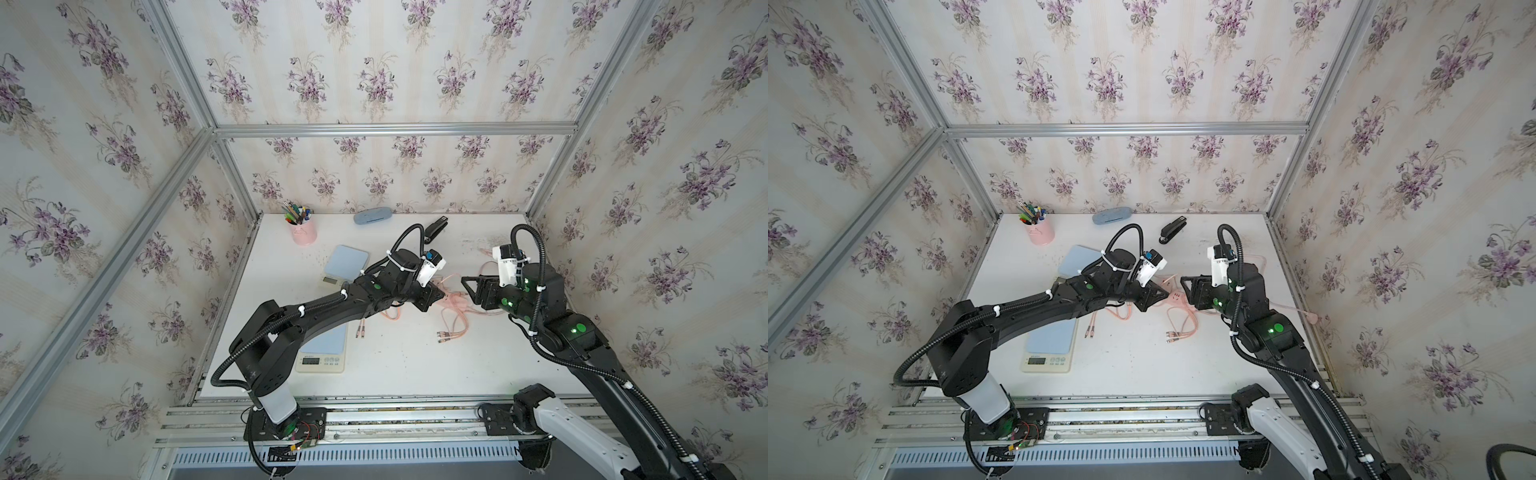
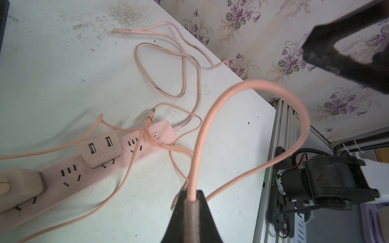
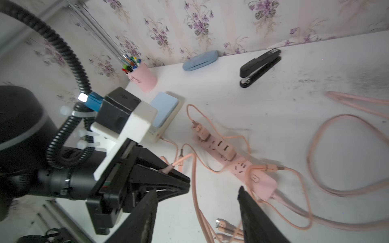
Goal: Charge the electronic scale
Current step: Pick up the charging cable from the center of the board.
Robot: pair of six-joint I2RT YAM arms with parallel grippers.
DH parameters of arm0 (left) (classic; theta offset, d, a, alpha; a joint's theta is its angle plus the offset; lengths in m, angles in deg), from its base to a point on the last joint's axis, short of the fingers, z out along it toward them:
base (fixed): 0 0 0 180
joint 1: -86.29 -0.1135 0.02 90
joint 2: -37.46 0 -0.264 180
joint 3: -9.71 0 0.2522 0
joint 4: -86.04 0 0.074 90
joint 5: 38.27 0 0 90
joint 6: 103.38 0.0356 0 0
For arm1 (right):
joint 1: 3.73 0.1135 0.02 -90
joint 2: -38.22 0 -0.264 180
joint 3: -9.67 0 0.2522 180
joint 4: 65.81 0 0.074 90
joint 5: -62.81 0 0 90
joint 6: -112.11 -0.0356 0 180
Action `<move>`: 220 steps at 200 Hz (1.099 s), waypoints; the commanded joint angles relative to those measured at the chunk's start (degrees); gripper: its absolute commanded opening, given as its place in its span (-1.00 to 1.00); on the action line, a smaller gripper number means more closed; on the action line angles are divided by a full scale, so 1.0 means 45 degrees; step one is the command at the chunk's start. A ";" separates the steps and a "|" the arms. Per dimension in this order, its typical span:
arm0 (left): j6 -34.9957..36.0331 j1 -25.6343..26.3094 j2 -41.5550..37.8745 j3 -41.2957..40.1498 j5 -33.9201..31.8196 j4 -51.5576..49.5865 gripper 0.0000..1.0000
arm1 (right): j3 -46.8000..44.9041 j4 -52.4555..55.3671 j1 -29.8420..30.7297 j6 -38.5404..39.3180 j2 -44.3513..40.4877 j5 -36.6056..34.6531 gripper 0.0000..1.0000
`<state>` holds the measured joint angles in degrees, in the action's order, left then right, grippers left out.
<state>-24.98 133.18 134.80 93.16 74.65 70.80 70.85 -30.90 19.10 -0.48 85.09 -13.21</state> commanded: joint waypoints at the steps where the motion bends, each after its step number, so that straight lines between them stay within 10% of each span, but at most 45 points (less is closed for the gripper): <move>1: 0.0645 -0.0028 -0.0231 -0.0027 0.0714 0.0094 -0.98 | -0.0312 -0.2523 0.0005 -0.1839 0.0271 0.1891 0.24; 46: 0.0897 -0.0224 -0.0653 -0.0103 0.1587 0.0093 -0.98 | 0.0110 -0.2202 0.0000 -0.1263 0.1239 0.3099 0.17; 104: 0.1206 -0.0421 -0.0869 -0.0077 0.1606 0.0037 -0.95 | 0.0302 -0.1614 0.0005 -0.1219 0.1731 0.2983 -1.00; 128: 0.1396 -0.0427 -0.0978 -0.0095 0.1457 0.0002 -0.83 | 0.0720 -0.1097 0.0005 -0.0887 0.1781 0.2419 -1.00; 155: 0.1666 -0.0443 -0.1683 -0.0618 0.0328 0.0015 0.31 | 0.1129 -0.0544 -0.0043 -0.0729 0.1800 0.1741 -1.00; 220: 0.1290 -0.0831 -0.2366 -0.1625 0.0385 0.1427 0.27 | 0.1258 -0.0294 -0.0069 -0.0732 0.1908 0.1956 -1.00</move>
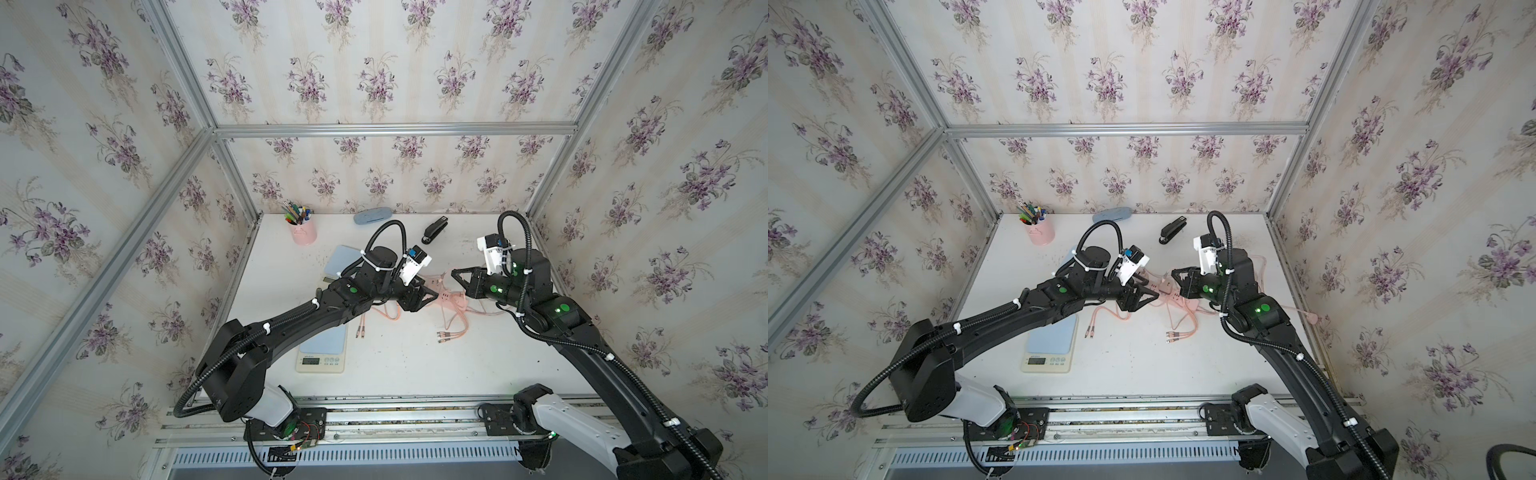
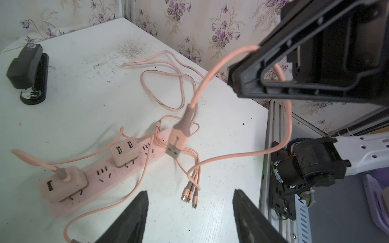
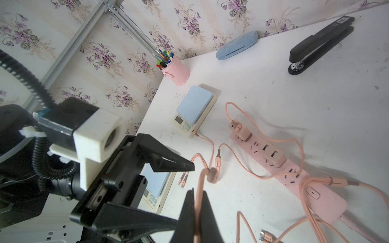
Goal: Charge the electronic scale
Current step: Pick up the charging cable from the center of the board.
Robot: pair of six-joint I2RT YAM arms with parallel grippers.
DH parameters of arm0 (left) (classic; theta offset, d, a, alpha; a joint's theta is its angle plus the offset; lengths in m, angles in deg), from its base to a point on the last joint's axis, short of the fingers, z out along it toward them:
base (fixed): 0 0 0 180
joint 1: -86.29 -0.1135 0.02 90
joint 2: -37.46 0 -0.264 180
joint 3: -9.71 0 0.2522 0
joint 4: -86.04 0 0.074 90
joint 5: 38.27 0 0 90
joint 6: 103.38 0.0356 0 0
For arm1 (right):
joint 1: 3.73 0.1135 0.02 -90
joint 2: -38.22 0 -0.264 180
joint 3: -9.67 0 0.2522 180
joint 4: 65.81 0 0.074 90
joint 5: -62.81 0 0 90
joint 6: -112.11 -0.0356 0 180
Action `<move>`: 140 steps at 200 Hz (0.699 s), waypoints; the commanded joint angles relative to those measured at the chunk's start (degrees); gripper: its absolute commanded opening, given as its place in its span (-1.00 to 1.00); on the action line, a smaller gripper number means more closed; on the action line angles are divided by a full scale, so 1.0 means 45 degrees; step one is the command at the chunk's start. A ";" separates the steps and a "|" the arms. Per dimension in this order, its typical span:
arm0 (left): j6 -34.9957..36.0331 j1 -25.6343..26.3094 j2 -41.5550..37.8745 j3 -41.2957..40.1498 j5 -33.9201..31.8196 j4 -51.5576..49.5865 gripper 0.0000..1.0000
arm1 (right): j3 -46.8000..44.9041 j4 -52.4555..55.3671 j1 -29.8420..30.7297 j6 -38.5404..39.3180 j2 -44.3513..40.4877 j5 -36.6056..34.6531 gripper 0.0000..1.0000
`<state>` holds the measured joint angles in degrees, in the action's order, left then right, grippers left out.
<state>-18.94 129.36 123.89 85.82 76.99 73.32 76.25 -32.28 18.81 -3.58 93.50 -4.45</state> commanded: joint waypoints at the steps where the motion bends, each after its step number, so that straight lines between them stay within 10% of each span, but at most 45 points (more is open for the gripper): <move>1: -0.0052 0.0009 0.0064 0.0009 -0.0159 0.0876 0.26 | 0.0049 0.0006 -0.0008 -0.0047 0.0038 0.0017 -1.00; 140: -0.0452 -0.0510 0.0964 -0.0190 0.1674 0.3137 -0.06 | 0.0551 0.0317 -0.0157 0.1551 0.0250 0.2212 -1.00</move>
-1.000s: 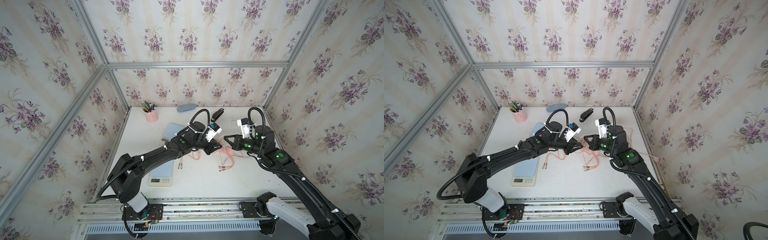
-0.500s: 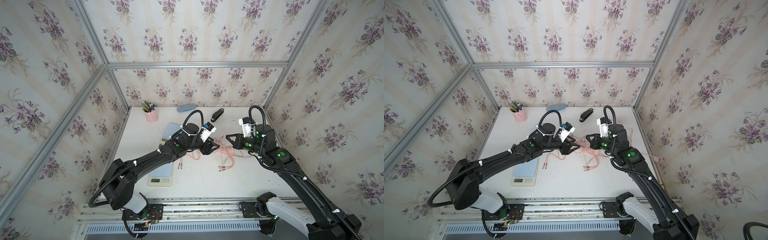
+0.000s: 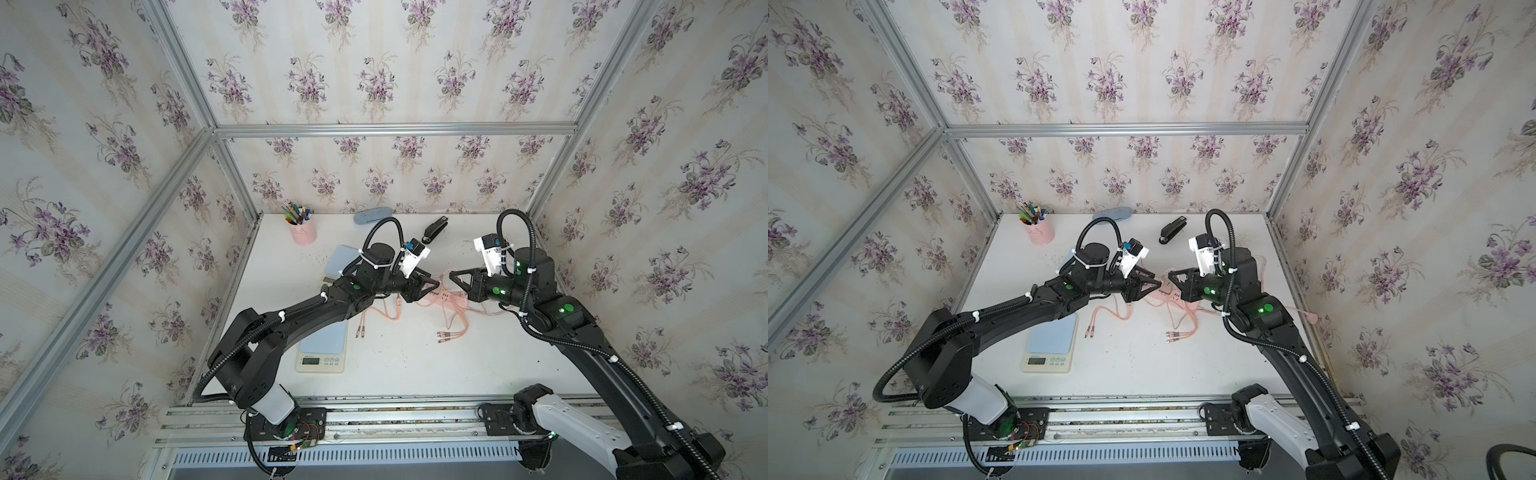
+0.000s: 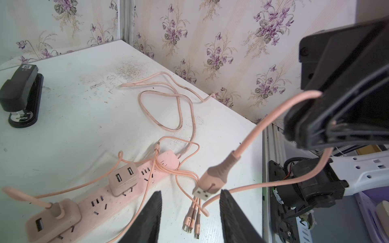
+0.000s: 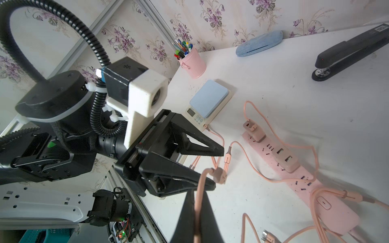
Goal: Charge the electronic scale
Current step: Pick up the charging cable from the center of the board.
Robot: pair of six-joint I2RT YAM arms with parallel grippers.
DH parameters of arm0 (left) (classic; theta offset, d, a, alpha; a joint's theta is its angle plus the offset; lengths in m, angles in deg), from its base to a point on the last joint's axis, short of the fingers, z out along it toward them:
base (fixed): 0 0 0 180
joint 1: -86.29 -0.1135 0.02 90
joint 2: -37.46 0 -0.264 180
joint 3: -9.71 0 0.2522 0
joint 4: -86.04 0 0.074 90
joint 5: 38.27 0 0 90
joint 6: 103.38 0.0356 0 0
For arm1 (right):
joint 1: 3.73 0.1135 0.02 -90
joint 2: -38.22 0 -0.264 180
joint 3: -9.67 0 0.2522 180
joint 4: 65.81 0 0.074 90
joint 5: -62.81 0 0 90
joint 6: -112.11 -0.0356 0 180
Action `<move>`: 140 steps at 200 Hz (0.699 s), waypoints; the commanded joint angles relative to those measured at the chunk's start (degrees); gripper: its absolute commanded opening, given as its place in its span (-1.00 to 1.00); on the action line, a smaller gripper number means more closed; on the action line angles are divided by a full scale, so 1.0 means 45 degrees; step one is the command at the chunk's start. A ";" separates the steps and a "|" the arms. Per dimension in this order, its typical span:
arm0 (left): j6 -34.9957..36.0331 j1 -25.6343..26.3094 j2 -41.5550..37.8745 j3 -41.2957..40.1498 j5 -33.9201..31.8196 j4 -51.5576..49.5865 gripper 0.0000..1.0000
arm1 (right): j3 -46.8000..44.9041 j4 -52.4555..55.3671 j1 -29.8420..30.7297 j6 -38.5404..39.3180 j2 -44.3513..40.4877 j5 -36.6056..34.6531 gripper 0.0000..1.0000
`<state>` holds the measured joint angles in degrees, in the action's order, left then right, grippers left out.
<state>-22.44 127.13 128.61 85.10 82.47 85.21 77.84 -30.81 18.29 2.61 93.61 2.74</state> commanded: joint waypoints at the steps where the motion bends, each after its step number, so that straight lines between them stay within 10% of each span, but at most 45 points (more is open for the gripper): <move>1: 0.0339 -0.0014 -0.0093 -0.0036 0.0464 0.0500 -0.06 | 0.0205 0.0000 -0.0045 0.0175 0.0247 0.0623 -1.00; 140: 0.1583 0.0158 -0.0234 0.0084 0.0316 -0.0812 -0.60 | 0.0368 -0.0137 -0.0623 -0.0970 0.0611 0.1688 -1.00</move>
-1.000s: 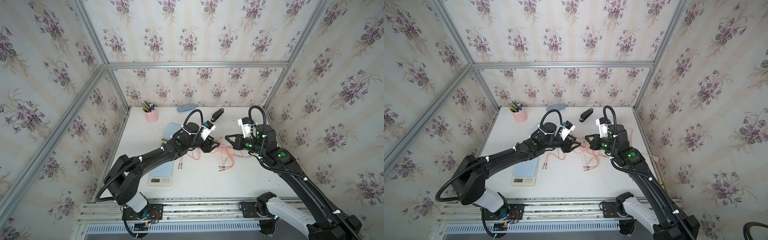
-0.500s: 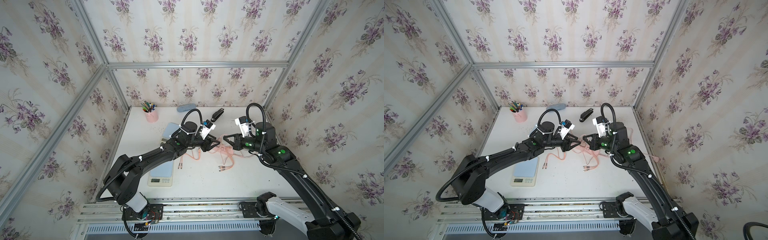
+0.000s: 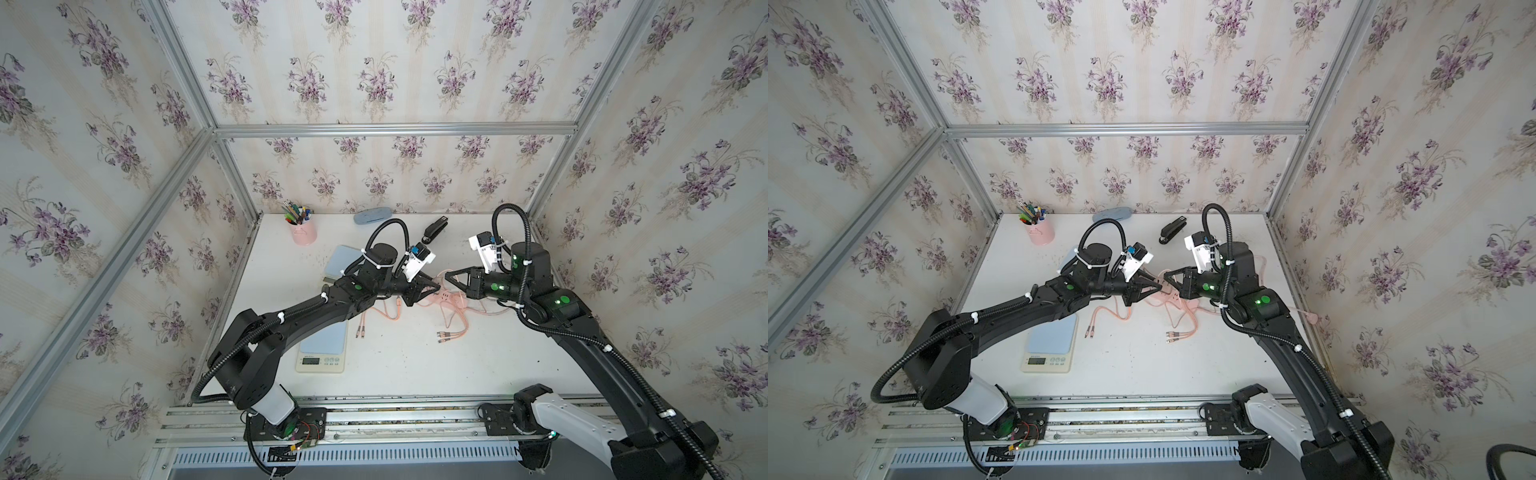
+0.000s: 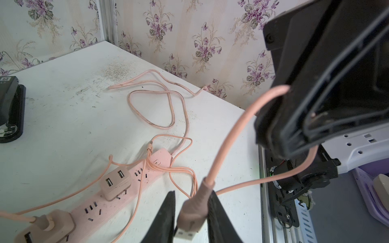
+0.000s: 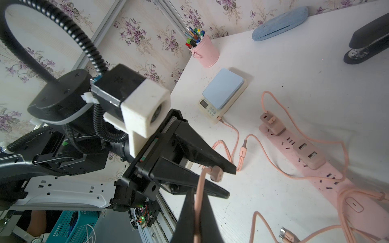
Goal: Charge the electronic scale
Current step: Pick up the charging cable from the center of the board.
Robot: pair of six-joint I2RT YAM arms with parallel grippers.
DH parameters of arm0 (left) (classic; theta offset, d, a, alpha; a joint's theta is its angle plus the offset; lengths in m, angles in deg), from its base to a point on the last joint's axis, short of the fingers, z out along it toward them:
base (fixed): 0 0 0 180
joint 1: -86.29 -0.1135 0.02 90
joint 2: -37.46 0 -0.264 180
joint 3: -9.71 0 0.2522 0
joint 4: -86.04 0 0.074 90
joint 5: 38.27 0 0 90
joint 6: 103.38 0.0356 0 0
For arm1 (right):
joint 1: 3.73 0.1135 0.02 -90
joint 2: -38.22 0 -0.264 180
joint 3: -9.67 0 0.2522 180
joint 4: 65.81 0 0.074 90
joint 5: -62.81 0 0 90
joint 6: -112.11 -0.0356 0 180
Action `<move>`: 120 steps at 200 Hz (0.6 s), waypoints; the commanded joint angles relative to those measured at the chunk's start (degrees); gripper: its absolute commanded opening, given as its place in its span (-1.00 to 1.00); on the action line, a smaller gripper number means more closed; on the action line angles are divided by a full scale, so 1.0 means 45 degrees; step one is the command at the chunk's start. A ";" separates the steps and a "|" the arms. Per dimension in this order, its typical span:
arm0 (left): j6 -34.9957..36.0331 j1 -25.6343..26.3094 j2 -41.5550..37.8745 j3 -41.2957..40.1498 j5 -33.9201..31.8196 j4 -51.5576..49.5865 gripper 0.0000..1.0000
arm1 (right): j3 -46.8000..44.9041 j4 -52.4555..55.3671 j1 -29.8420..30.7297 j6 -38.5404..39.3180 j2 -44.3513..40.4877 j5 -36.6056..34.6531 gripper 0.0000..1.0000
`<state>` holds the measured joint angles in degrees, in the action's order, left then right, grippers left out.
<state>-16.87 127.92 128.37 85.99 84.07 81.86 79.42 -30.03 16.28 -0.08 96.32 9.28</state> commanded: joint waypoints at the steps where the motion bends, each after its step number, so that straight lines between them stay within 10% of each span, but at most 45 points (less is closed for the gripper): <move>1: 0.0345 -0.0015 -0.0182 -0.0120 -0.0048 -0.0074 -0.61 | 0.0009 -0.0327 -0.0183 -0.0366 0.0003 0.0246 -1.00; 46: 0.0588 -0.0002 -0.0587 -0.0134 -0.0474 -0.0539 -0.93 | -0.0058 -0.0443 -0.0296 -0.0669 0.0210 0.0645 -0.99; 75: 0.1533 0.0179 -0.0919 0.0136 -0.1886 -0.1847 -0.95 | 0.0423 0.0287 -0.0479 -0.0358 0.0183 0.0156 0.07; 120: 0.3333 0.0946 -0.1679 -0.0010 -0.4862 -0.2826 -0.98 | 0.1971 0.1451 -0.1636 -0.0117 0.0467 0.0484 0.29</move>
<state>-8.23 131.08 122.14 86.21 70.41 71.79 86.50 -25.63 9.89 -0.78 97.52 10.20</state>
